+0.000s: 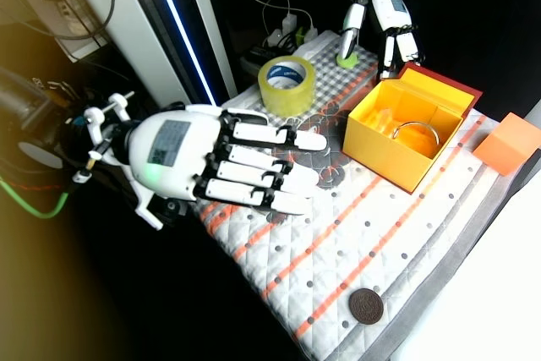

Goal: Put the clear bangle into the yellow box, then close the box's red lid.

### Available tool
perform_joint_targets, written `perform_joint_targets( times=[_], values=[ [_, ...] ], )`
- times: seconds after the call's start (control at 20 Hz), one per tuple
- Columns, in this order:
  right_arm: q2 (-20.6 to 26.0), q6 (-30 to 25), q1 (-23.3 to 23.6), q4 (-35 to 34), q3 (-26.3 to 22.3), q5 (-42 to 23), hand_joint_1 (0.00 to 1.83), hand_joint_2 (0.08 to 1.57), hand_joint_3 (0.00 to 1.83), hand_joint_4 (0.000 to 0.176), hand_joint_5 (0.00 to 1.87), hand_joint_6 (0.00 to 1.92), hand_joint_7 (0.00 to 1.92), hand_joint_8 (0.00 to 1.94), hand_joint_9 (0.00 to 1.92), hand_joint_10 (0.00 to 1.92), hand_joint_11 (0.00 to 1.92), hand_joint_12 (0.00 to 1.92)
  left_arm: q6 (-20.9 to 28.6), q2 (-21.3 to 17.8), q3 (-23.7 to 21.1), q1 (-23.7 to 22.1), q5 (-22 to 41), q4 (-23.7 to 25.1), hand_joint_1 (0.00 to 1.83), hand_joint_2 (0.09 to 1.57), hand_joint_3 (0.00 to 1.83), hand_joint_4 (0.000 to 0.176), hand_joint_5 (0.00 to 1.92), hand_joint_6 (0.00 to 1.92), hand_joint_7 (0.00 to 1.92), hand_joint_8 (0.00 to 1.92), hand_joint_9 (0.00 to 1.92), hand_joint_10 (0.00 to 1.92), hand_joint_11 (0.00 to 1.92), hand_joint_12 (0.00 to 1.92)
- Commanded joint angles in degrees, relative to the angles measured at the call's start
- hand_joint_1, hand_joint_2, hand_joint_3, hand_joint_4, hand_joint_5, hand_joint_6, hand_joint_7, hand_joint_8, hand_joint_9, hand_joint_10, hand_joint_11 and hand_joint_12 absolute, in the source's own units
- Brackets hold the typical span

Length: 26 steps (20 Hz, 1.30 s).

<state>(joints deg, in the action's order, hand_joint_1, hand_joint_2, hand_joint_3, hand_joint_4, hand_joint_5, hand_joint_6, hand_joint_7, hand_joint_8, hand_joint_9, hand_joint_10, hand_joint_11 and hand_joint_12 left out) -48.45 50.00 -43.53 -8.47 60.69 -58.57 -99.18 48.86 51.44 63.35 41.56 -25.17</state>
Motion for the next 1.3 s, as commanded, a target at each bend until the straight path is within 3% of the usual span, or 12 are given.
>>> perform_joint_targets(
  times=[0.0,0.2,0.35,0.6,0.85,0.9,0.95,1.05,1.1,1.25],
  values=[
    [0.3,-0.3,-0.1,-1.3,-0.1,-7.7,0.18,1.21,0.01,0.096,0.13,0.00,0.34,0.00,0.16,0.01,0.05,0.03,0.3,0.9,0.5,-0.9,4.0,-0.3,0.44,1.04,0.00,0.176,0.30,0.00,0.00,0.00,0.00,0.00,0.00,0.00],
    [0.3,-0.4,-1.2,-2.2,-0.2,-8.2,0.17,1.22,0.01,0.088,0.14,0.01,0.36,0.01,0.18,0.01,0.06,0.04,0.3,2.2,1.6,-2.1,4.9,-1.9,0.25,1.09,0.02,0.176,0.26,0.00,0.00,0.00,0.00,0.00,0.00,0.00],
    [0.4,-0.4,-1.4,-2.4,-0.2,-8.2,0.17,1.20,0.00,0.106,0.16,0.01,0.37,0.01,0.19,0.01,0.07,0.05,0.3,2.1,1.7,-2.3,7.2,-3.4,0.24,1.11,0.01,0.176,0.18,0.00,0.00,0.00,0.00,0.00,0.00,0.00],
    [0.4,-0.5,-2.0,-2.8,-0.3,-8.2,0.14,1.22,0.00,0.087,0.17,0.01,0.37,0.00,0.20,0.01,0.06,0.05,0.3,-1.1,-0.5,-2.2,10.1,-3.6,0.22,1.11,0.00,0.176,0.13,0.00,0.00,0.00,0.00,0.00,0.00,0.00],
    [0.2,-0.5,-2.5,-3.3,-0.3,-8.2,0.15,1.23,0.01,0.101,0.20,0.01,0.40,0.01,0.20,0.00,0.05,0.05,0.3,-3.6,-2.7,-1.3,14.5,-3.2,0.18,1.11,0.00,0.176,0.17,0.01,0.00,0.00,0.00,0.00,0.00,0.00],
    [0.2,-0.5,-2.5,-3.4,-0.3,-8.2,0.14,1.24,0.01,0.093,0.20,0.01,0.39,0.00,0.21,0.00,0.06,0.05,0.3,-3.6,-2.8,-1.3,15.1,-3.2,0.17,1.11,0.00,0.176,0.16,0.00,0.00,0.00,0.00,0.00,0.00,0.00],
    [0.1,-0.5,-2.6,-3.5,-0.3,-8.2,0.12,1.26,0.01,0.074,0.20,0.00,0.39,0.00,0.22,0.01,0.09,0.07,0.3,-3.6,-2.6,-1.4,15.5,-3.2,0.17,1.11,0.00,0.176,0.13,0.00,0.00,0.00,0.00,0.00,0.00,0.00],
    [-0.1,-0.5,-2.6,-3.6,-0.3,-8.2,0.11,1.27,0.01,0.066,0.20,0.00,0.39,0.00,0.24,0.01,0.11,0.08,0.3,-3.4,-2.3,-1.8,16.4,-3.5,0.13,1.12,0.00,0.176,0.08,0.00,0.00,0.00,0.00,0.00,0.00,0.00],
    [-0.1,-0.5,-2.7,-3.6,-0.3,-8.2,0.10,1.27,0.01,0.079,0.21,0.01,0.41,0.01,0.26,0.02,0.12,0.10,0.3,-3.2,-2.2,-2.1,17.0,-3.7,0.12,1.13,0.00,0.176,0.04,0.00,0.00,0.00,0.00,0.00,0.00,0.00],
    [-0.2,-0.6,-3.0,-4.0,-0.3,-8.2,0.08,1.28,0.01,0.079,0.21,0.00,0.41,0.00,0.25,0.01,0.09,0.09,0.3,-2.9,-2.2,-2.3,18.8,-4.1,0.06,1.13,0.00,0.176,0.00,0.00,0.00,0.00,0.00,0.00,0.00,0.00]
  ],
)
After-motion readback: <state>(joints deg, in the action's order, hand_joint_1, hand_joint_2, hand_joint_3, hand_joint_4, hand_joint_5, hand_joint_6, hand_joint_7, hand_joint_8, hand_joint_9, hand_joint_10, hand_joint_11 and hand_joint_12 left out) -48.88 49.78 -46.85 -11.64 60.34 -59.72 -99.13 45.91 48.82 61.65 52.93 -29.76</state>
